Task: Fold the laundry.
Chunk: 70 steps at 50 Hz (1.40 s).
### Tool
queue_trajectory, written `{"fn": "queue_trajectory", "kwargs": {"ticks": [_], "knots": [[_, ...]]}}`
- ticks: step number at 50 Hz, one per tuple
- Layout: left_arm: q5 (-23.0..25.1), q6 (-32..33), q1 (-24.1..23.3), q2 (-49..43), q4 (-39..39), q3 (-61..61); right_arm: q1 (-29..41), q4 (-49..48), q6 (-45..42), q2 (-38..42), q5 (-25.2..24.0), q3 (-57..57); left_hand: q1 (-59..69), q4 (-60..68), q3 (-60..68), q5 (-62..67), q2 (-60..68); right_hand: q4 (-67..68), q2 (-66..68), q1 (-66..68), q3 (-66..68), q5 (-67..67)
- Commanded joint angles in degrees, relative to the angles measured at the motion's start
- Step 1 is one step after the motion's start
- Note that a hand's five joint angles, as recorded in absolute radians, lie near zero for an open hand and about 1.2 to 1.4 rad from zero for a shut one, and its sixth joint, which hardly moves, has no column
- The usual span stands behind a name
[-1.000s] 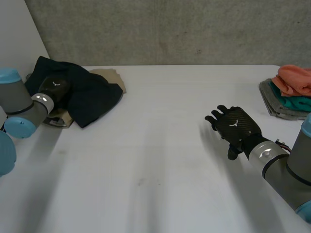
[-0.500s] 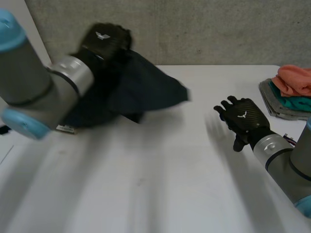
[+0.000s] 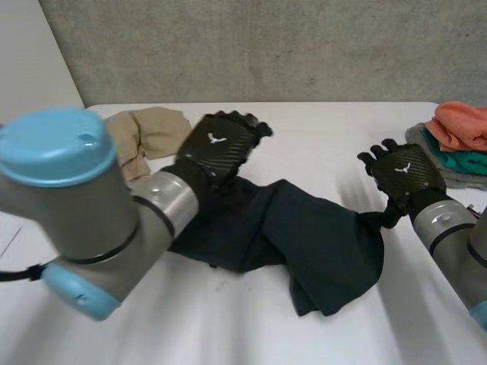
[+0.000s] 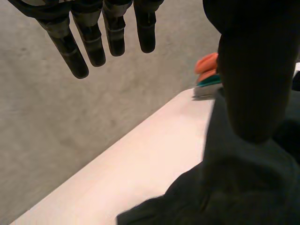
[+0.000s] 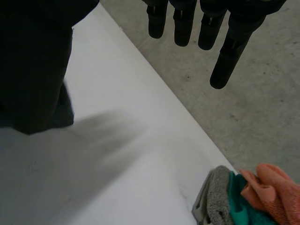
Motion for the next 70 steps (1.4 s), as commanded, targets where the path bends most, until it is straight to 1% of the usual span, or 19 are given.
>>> {"fn": "queue_trajectory", "kwargs": {"ticks": [1,4,7,15,18,19,20,21,26,32,38,46,47,51,55,61,64,66,70], "knots": [[-6.61,0.92,1.0,8.1,-2.86,-13.93,0.55,11.79,5.46,-3.9,0.64,-2.56,-0.58,0.2,-0.12,0.9,-0.09,-23.02,-1.85,-3.07,-1.93,-2.73],[-6.88,3.8,2.49,8.89,-2.68,-18.84,0.64,18.28,8.01,-3.98,0.29,-3.96,-0.58,0.2,-0.12,0.9,-0.09,-23.02,-1.85,-3.07,-1.93,-2.73],[-6.79,7.32,4.51,8.98,-1.63,-21.93,0.9,20.94,9.77,-4.33,-0.24,-4.32,-0.58,0.2,-0.12,0.9,-0.09,-23.02,-1.85,-3.07,-1.93,-2.73],[-6.61,17.08,9.0,5.21,9.09,-25.72,2.66,18.49,10.3,-3.81,0.28,-3.53,4.95,5.73,5.41,6.43,5.44,-23.02,-1.85,-3.07,-1.93,-2.73],[-6.52,18.85,10.58,2.66,11.99,-24.84,2.66,17.35,10.3,-3.63,0.37,-3.27,29.09,29.87,29.55,30.57,29.59,-23.02,-1.85,-3.07,-1.93,-2.73],[-6.52,18.93,10.93,2.05,12.6,-24.67,2.66,16.65,10.22,-3.63,0.46,-3.01,41.68,42.46,42.14,43.16,42.17,-23.02,-1.85,-3.07,-1.93,-2.73],[-6.52,18.94,11.46,0.82,13.57,-23.88,2.66,16.38,10.22,-3.63,0.55,-3.0,63.76,64.55,64.23,65.24,64.26,-23.02,-1.85,-3.07,-1.93,-2.73],[-6.52,19.02,11.72,0.38,13.93,-23.44,2.66,16.2,10.13,-3.63,0.55,-2.92,63.98,64.77,64.45,65.47,64.48,-23.02,-1.85,-3.07,-1.93,-2.73],[-6.96,19.29,12.69,0.28,15.77,-18.7,2.22,15.76,10.13,-4.33,0.81,-3.35,63.99,64.77,64.45,65.47,64.48,-23.02,-1.85,-3.07,-1.93,-2.73],[-7.23,18.76,15.06,4.67,21.74,-6.23,1.78,14.88,10.48,-7.06,1.07,-4.23,63.99,64.77,64.45,65.47,64.48,-23.02,-1.85,-3.07,-1.93,-2.73],[-7.4,16.39,13.05,5.47,23.07,7.05,1.69,13.39,11.18,-9.43,2.04,-4.58,63.99,64.77,64.45,65.47,64.48,-23.02,-1.85,-3.07,-1.93,-2.73],[-5.3,3.3,4.0,0.64,22.19,12.43,1.61,12.86,11.36,-10.22,4.15,-4.76,63.99,64.77,64.45,65.47,64.48,-23.02,-1.85,-3.07,-1.93,-2.73],[-3.38,1.03,1.03,-0.84,22.02,12.16,1.61,12.6,11.36,-10.22,4.33,-4.93,63.99,64.77,64.45,65.47,64.48,-23.02,-1.85,-3.07,-1.93,-2.73],[3.47,-1.63,-6.35,-6.46,19.22,10.67,0.64,11.81,11.01,-10.22,4.5,-5.11,63.99,64.77,64.45,65.47,64.48,-23.02,-1.85,-3.07,-1.93,-2.73],[6.48,-1.72,-11.03,-11.92,13.24,8.47,-0.5,11.81,10.66,-10.14,4.24,-5.29,63.99,64.77,64.45,65.47,64.48,-23.02,-1.85,-3.07,-1.93,-2.73],[6.13,-1.54,-13.93,-15.71,6.11,6.19,-2.43,11.81,10.65,-10.14,3.89,-5.55,50.4,51.19,50.87,51.89,50.9,-23.02,-1.85,-3.07,-1.93,-2.73],[6.22,-1.54,-15.08,-15.8,4.96,5.13,-3.05,11.81,10.65,-9.7,3.8,-5.99,29.44,30.22,29.9,30.92,29.93,-23.02,-1.85,-3.07,-1.93,-2.73],[6.39,-1.46,-15.61,-15.19,4.96,4.17,-3.05,11.81,10.39,-9.35,3.8,-6.25,9.29,10.07,9.75,10.77,9.79,-23.02,-1.85,-3.07,-1.93,-2.73],[6.14,-1.46,-16.05,-12.39,4.96,2.94,-3.05,11.8,10.39,-8.64,3.71,-6.78,3.64,4.42,4.1,5.12,4.13,-23.02,-1.85,-3.07,-1.93,-2.73]]}}
